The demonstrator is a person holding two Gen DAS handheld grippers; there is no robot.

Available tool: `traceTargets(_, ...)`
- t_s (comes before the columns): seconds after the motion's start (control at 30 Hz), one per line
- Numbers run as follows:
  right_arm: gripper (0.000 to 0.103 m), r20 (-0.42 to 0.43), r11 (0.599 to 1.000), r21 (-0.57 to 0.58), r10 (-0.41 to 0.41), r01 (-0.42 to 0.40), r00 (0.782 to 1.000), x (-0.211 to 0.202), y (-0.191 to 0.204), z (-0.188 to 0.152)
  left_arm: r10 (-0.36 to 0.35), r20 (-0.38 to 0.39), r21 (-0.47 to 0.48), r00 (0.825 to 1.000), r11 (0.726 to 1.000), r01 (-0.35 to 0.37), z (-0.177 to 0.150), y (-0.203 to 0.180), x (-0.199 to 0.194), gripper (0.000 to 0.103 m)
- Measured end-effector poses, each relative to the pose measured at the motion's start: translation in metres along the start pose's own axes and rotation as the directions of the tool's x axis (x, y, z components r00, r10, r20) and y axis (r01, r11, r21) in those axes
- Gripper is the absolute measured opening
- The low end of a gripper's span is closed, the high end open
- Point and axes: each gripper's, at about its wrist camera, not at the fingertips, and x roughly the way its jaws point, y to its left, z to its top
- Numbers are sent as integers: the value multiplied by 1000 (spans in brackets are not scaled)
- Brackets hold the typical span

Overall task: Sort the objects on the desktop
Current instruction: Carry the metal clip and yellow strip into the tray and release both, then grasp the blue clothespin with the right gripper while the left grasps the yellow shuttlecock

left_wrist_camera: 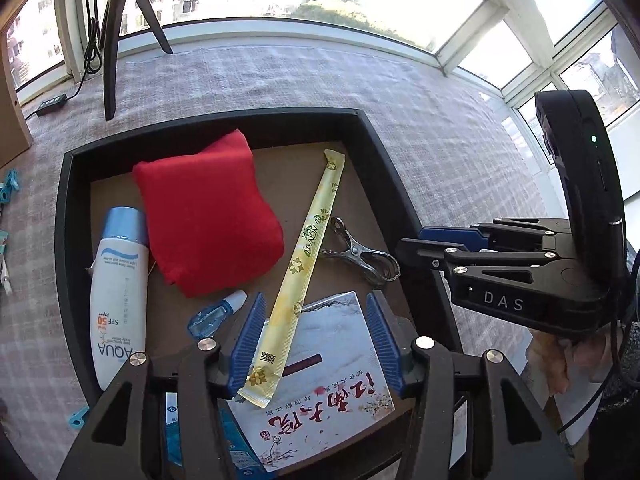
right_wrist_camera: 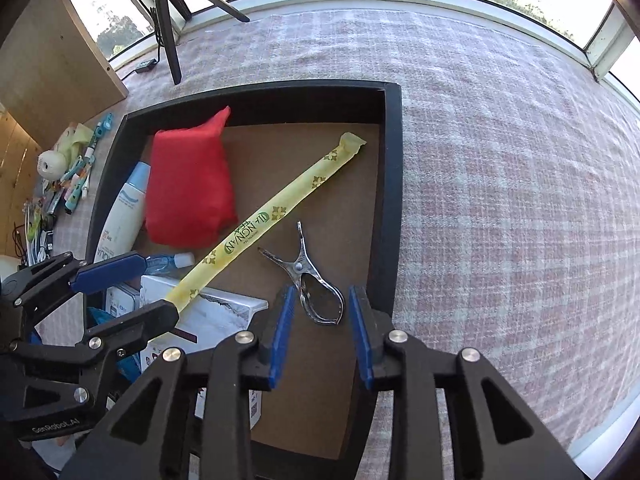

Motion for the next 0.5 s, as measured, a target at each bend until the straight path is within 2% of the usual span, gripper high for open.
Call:
traceTargets(0.3, 28, 34, 996, -81, 45, -42, 998, -3, 35, 12, 51, 64, -35, 997, 998, -48, -21, 24, -41, 50)
traceTargets(0.5, 30, 69, 966, -247, 96, -76, 993, -5, 88, 16, 131, 114, -135, 985, 984, -115, -43, 74, -79, 50)
